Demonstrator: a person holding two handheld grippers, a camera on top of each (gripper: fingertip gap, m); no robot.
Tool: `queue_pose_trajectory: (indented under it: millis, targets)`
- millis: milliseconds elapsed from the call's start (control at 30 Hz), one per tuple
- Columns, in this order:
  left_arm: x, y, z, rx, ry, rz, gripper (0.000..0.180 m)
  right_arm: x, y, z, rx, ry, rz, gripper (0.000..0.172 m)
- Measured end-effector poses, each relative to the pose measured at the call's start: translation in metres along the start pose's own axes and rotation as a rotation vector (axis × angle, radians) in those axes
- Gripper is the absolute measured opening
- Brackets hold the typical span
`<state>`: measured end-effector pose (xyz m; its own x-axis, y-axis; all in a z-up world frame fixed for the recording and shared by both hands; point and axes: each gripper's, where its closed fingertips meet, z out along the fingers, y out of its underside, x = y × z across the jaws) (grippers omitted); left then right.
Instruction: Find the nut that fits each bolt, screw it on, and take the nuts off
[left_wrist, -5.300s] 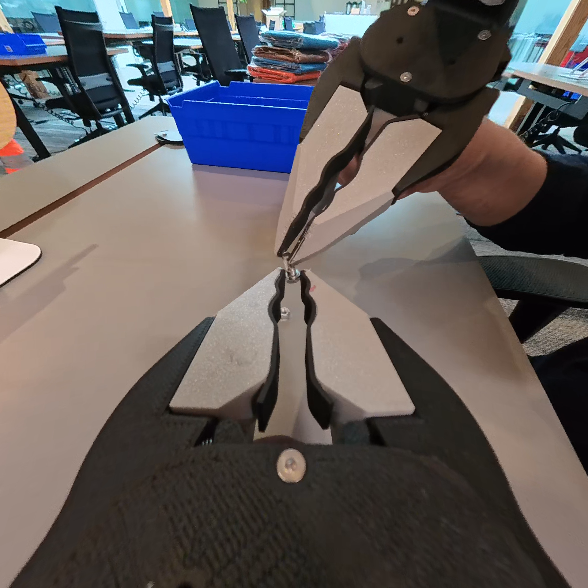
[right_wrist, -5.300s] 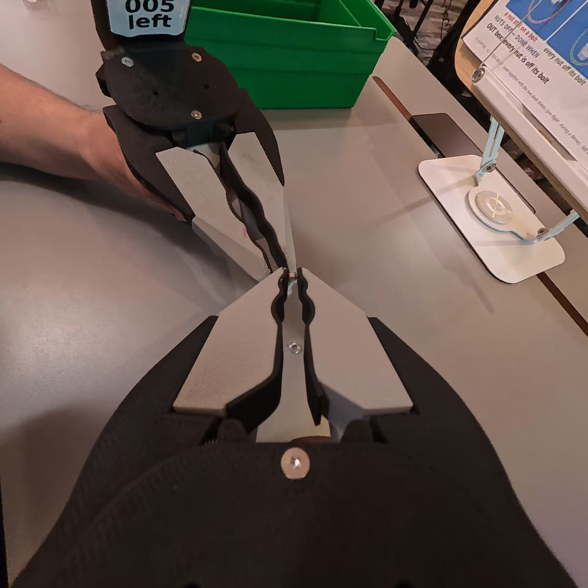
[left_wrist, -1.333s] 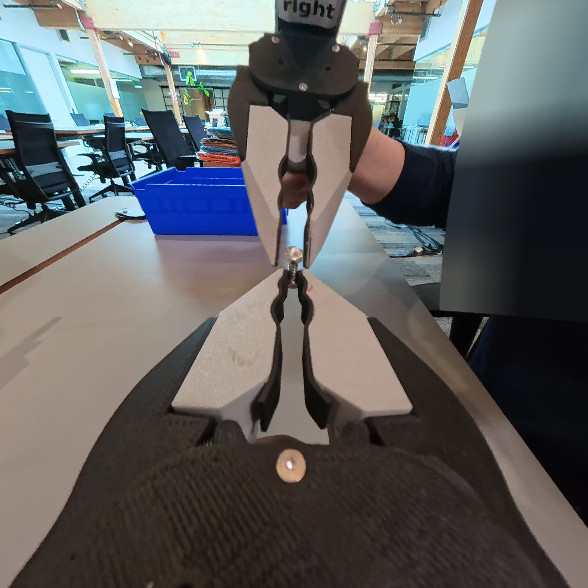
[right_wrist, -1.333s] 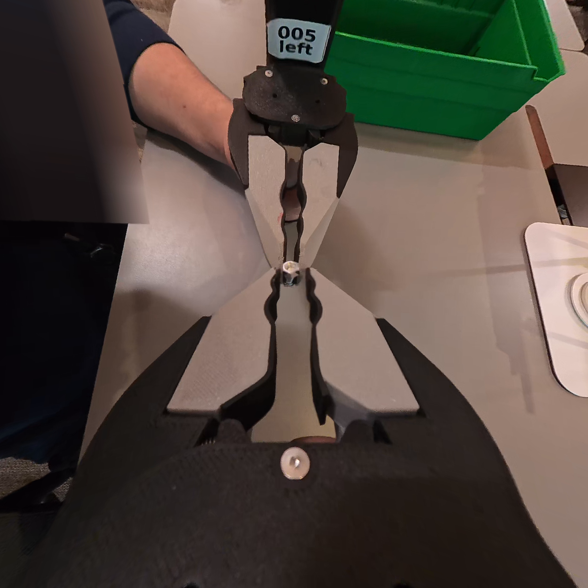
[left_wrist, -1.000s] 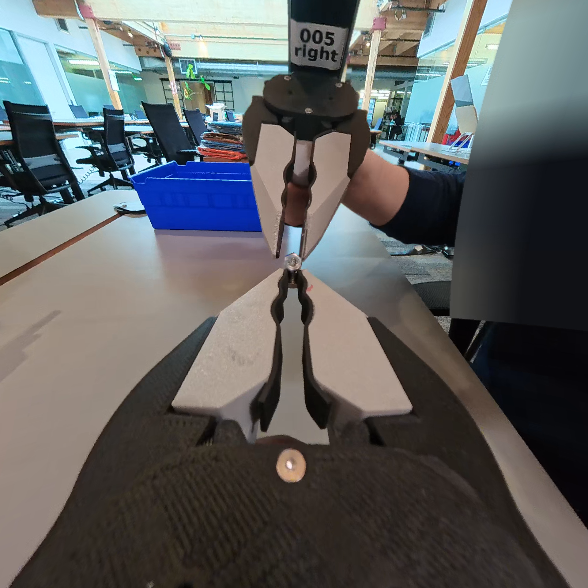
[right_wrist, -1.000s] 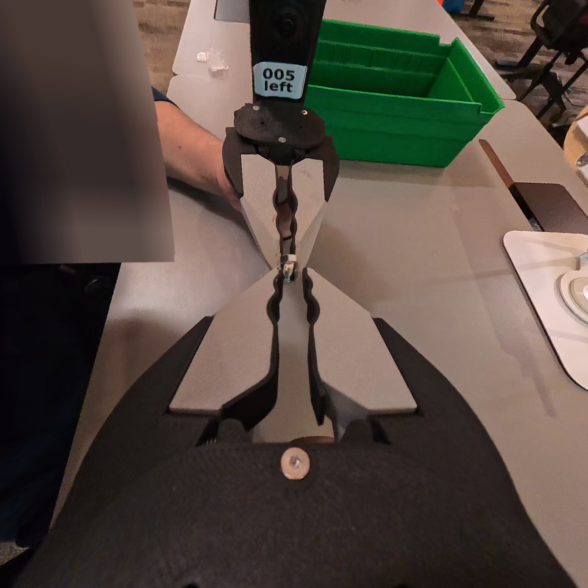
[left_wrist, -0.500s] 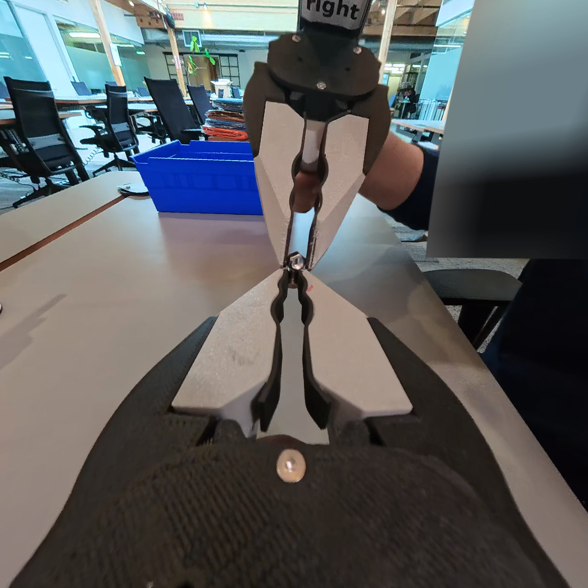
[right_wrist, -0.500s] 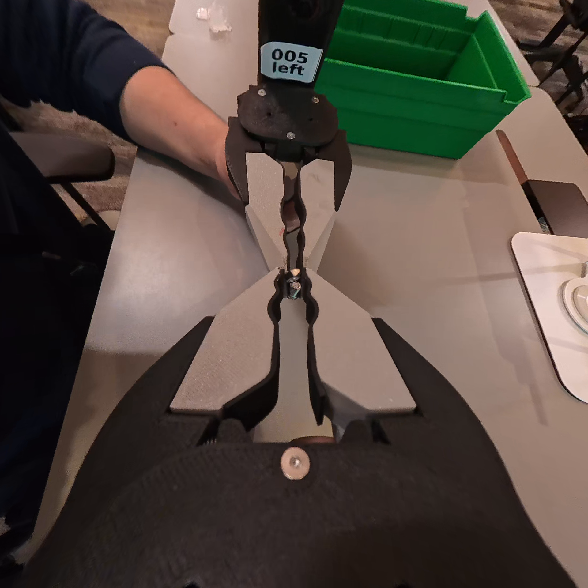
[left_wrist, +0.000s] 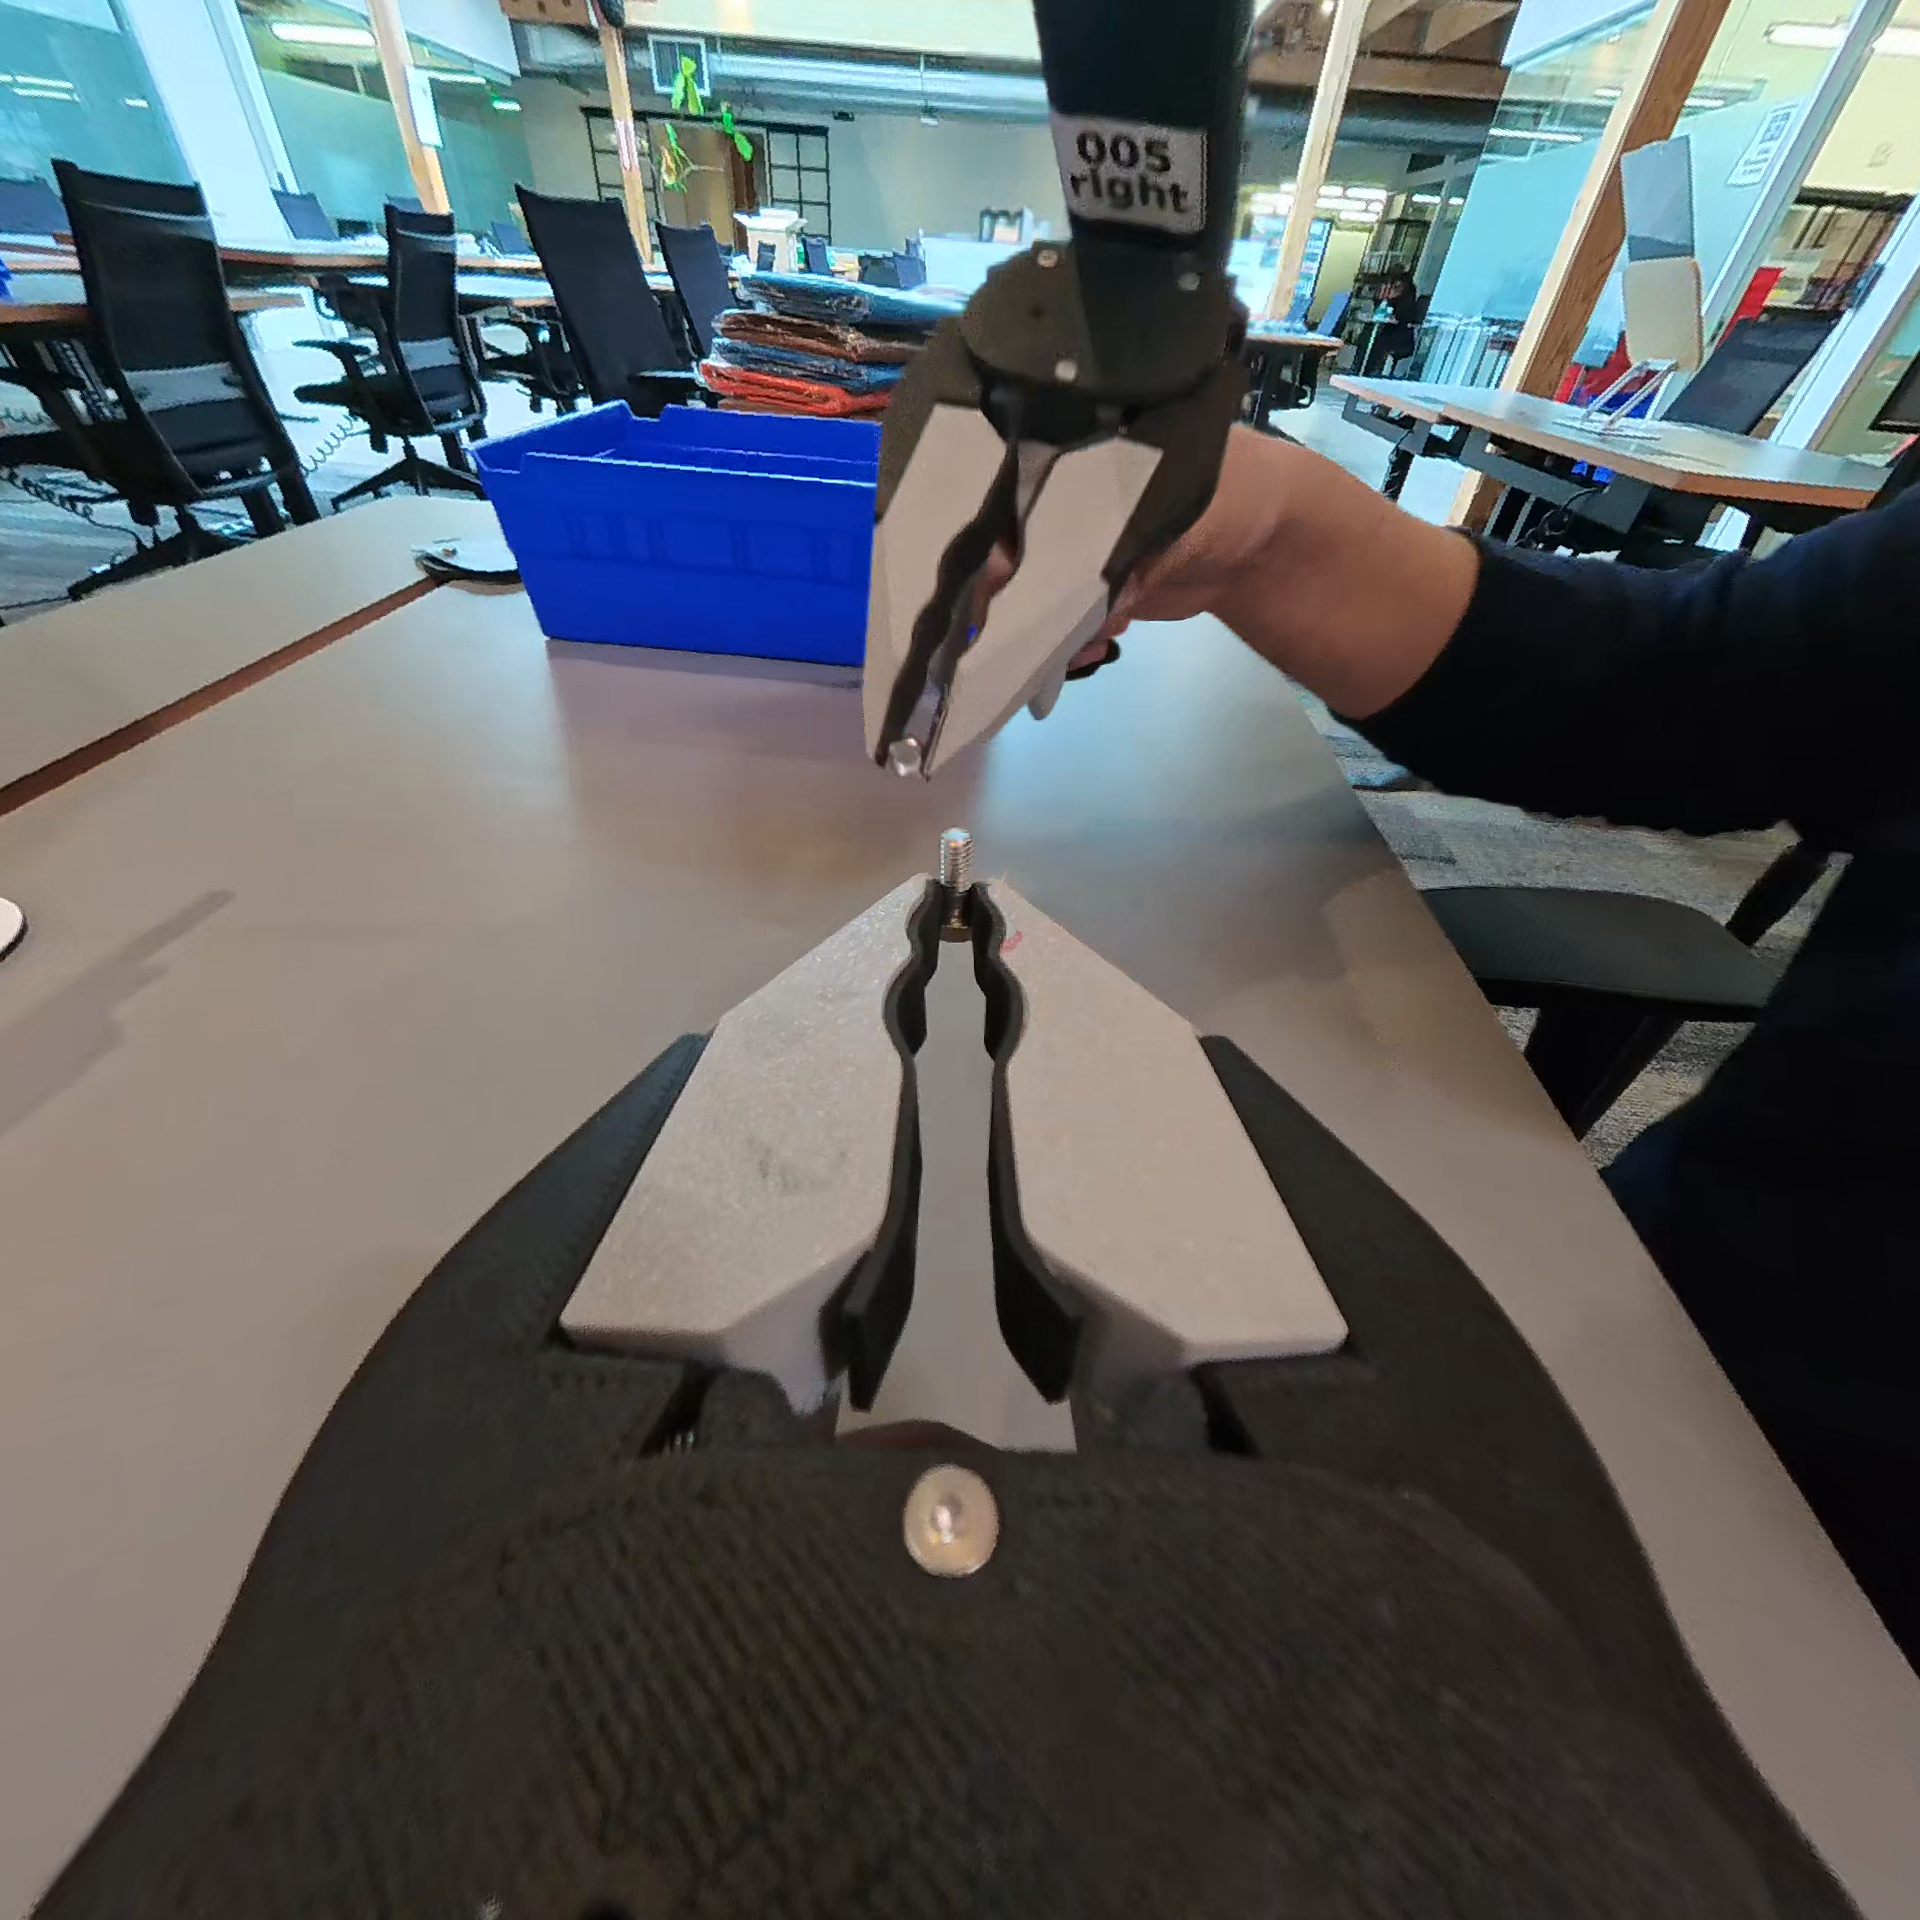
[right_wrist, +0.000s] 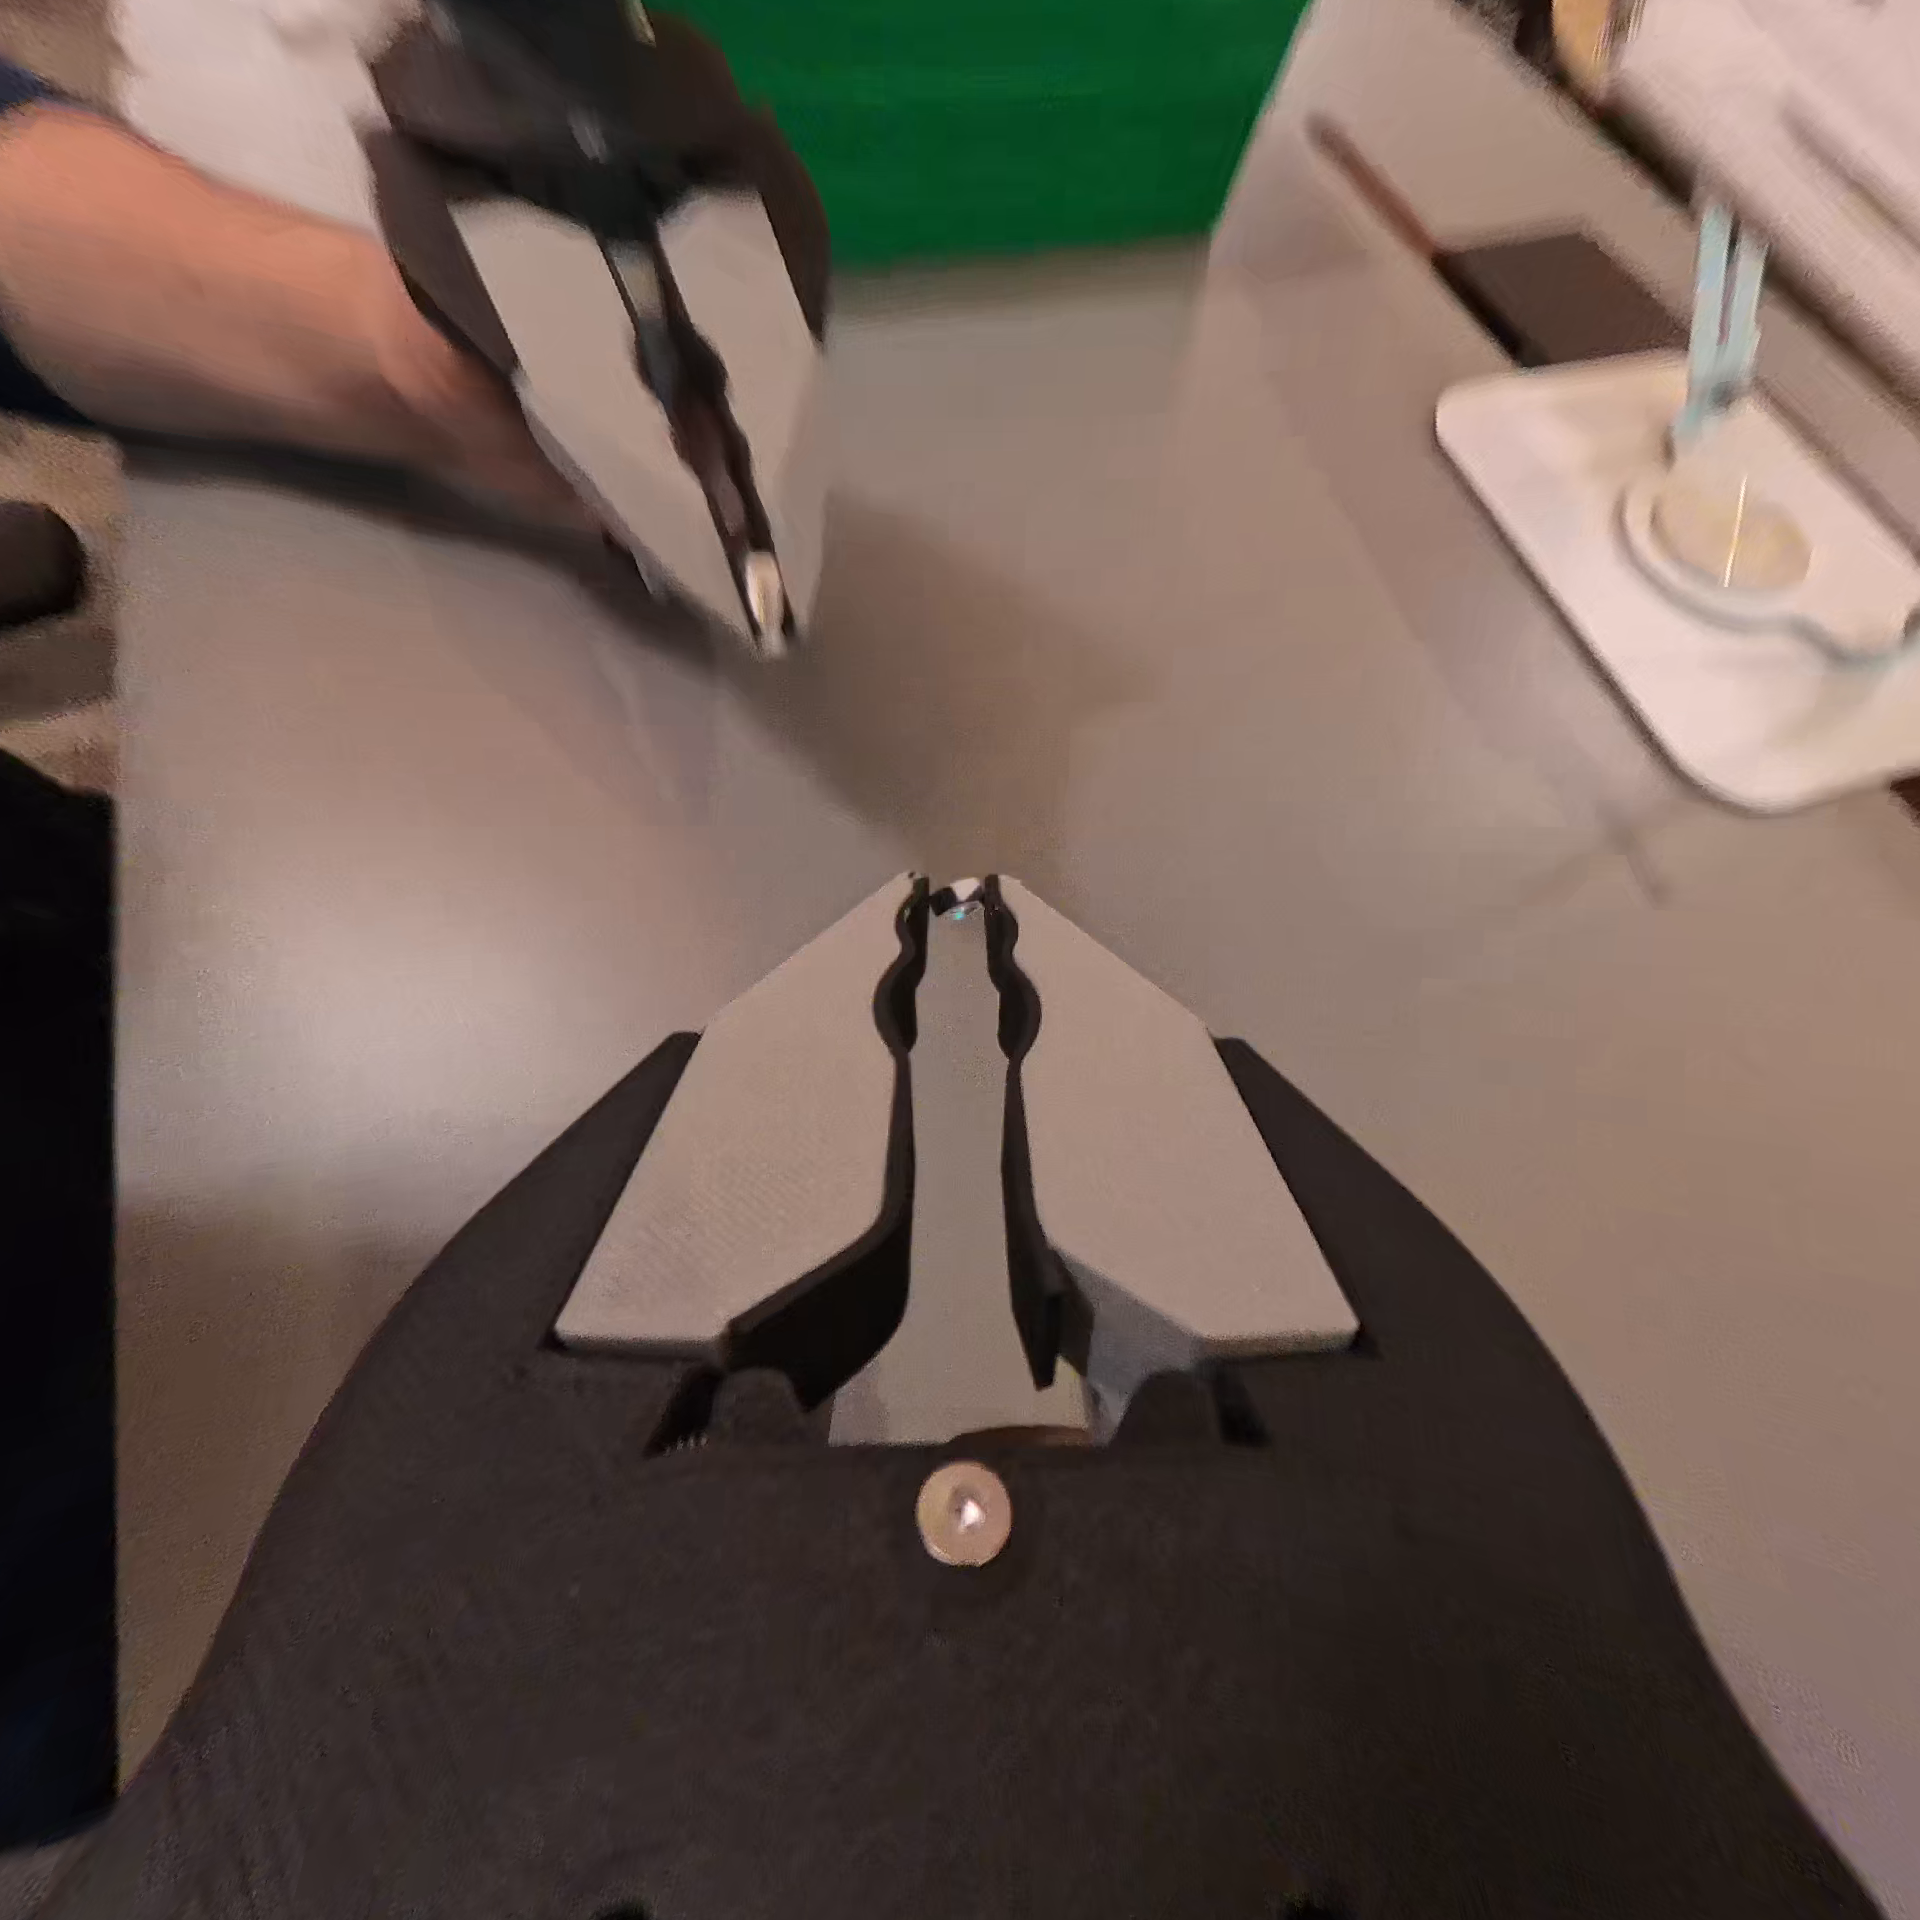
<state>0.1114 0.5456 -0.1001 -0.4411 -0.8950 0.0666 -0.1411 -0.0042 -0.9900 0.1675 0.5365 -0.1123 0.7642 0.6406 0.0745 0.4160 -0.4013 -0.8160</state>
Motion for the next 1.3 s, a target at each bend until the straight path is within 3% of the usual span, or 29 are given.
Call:
queue_pose_trajectory:
  millis: [167,267,467,667,800,933,1233,1300]
  targets:
    - [-0.005,0.004,0.0,-0.013,-0.017,-0.006,0.003,0.006,0.078,0.005,-0.312,0.041,-0.033,0.007]
    - [-0.005,0.003,-0.001,-0.017,-0.021,0.003,0.003,0.0,0.098,0.016,-0.393,-0.005,-0.043,0.007]
    - [-0.007,0.003,-0.002,-0.017,-0.023,-0.003,0.003,-0.001,0.089,0.019,-0.391,-0.029,-0.076,0.016]
    - [-0.006,0.003,-0.002,-0.019,-0.019,-0.008,0.003,0.001,0.058,-0.016,-0.326,0.001,-0.068,0.019]
    - [-0.005,0.003,-0.002,-0.022,-0.014,-0.009,0.003,0.005,0.079,-0.005,-0.362,0.036,-0.094,0.016]
    - [-0.004,0.005,-0.001,-0.025,-0.005,-0.007,0.003,0.003,0.078,0.016,-0.264,-0.024,-0.095,0.018]
    - [-0.003,0.009,0.001,-0.038,0.007,-0.018,0.003,0.004,0.092,0.025,-0.309,-0.051,-0.136,0.018]
    - [-0.003,0.01,0.002,-0.042,0.01,-0.016,0.003,0.001,0.091,0.027,-0.292,-0.071,-0.154,0.009]
